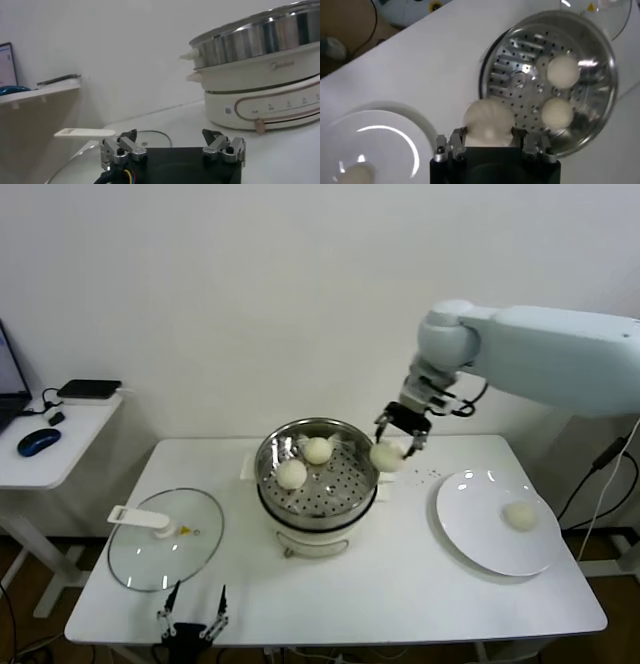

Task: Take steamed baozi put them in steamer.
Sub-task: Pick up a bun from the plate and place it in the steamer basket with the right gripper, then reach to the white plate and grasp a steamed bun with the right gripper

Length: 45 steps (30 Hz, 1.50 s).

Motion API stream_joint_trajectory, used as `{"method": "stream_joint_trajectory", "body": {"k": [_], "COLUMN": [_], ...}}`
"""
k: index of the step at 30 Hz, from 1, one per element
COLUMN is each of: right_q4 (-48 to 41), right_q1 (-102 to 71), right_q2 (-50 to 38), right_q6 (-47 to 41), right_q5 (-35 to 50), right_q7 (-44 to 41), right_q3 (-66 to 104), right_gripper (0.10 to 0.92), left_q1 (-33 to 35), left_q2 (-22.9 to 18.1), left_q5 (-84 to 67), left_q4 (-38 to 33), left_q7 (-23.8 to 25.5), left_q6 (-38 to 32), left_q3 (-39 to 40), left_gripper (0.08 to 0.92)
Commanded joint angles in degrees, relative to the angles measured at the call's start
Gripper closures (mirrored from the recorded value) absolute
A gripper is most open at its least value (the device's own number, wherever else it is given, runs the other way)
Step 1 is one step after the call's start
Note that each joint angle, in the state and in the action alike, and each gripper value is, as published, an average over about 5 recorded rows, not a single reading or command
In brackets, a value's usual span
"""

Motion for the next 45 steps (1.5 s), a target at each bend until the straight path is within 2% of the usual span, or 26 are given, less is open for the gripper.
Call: {"method": "stream_joint_trajectory", "body": {"k": [1,16,24,27,30,35,41,45], "right_q4": [-2.9,-16.3,-17.7,-17.5,-17.5,-16.3,-14.2,-12.3], "right_q1": [-7.1,-19.6,-19.1,-18.3,-16.8,-7.8,3.3,6.4], "right_q2": [14.0,20.1,20.3,19.9,19.4,15.7,5.9,-1.9], "right_q6": [1.4,3.0,3.2,2.5,1.7,0.8,-2.6,-5.8], "right_q5": [-4.2,-8.0,-6.4,-4.1,-1.1,8.5,16.8,17.4], "right_q7": [3.3,4.1,3.5,3.9,4.5,1.1,-7.9,-9.4], "right_q3": [4.6,5.1,4.4,3.9,3.8,1.4,-9.6,-16.3], "right_gripper": [0.397,0.397,0.395,0.365,0.291,0.209,0.203,0.202], "left_q1": [-0.1,0.1,-0.1,-0.1,-0.1,0.2,0.5,0.4], "left_q2": [0.0,-0.1,-0.1,-0.2,-0.2,0.0,0.2,0.2], "left_q5": [-0.1,-0.2,-0.2,-0.2,-0.2,-0.2,-0.2,-0.2], "left_q4": [0.2,0.2,0.2,0.1,-0.1,-0.3,-0.6,-0.7], "left_q7": [0.0,0.0,0.0,0.1,0.1,0.1,0.2,0.2], "left_q6": [-0.1,-0.1,0.0,0.0,0.0,0.0,0.0,0.1], "left_q3": [-0.5,-1.1,-1.4,-1.3,-1.2,-1.3,-1.2,-0.9], "left_gripper": [0.177,0.177,0.177,0.177,0.177,0.177,0.177,0.177]}}
